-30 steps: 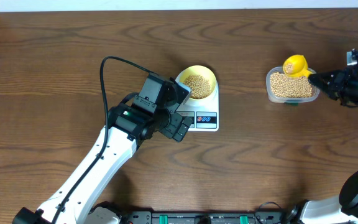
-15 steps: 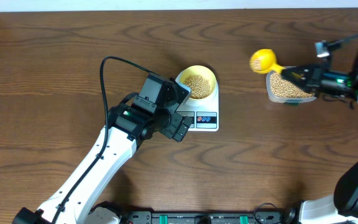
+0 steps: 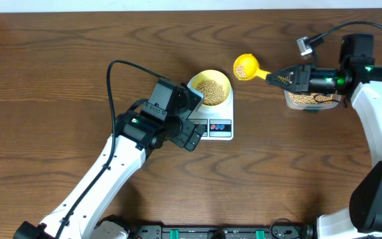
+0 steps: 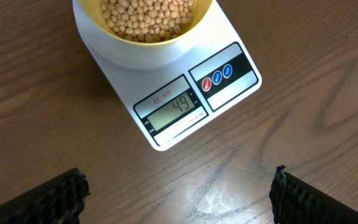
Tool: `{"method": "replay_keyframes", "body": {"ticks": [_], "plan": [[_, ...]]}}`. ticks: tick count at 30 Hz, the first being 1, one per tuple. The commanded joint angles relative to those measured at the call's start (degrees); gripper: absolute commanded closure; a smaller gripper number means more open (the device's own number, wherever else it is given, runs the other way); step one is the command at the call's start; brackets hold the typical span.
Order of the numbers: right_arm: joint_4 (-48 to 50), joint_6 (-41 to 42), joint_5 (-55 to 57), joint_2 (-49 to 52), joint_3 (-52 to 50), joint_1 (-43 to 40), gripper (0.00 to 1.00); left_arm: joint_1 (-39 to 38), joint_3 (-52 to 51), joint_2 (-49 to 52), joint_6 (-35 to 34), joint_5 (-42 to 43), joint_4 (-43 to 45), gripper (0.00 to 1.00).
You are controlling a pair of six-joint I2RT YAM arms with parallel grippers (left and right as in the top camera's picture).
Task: Scoop item into bowl and weigh 50g on scale
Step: 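Carry the filled scoop with the right gripper over the yellow bowl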
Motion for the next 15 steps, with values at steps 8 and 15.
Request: {"method": "replay_keyframes", "body": {"ticks": [8, 15], "plan": [[6.1, 0.7, 9.9, 0.3, 0.0, 5.1, 0.99, 0.0, -0.8, 0.1, -0.3, -0.6, 0.0, 0.04], [9.9, 0.6, 18.8, 0.3, 0.0, 9.2, 0.99, 0.0, -0.8, 0.1, -0.3, -0.6, 0.0, 0.04]]}}
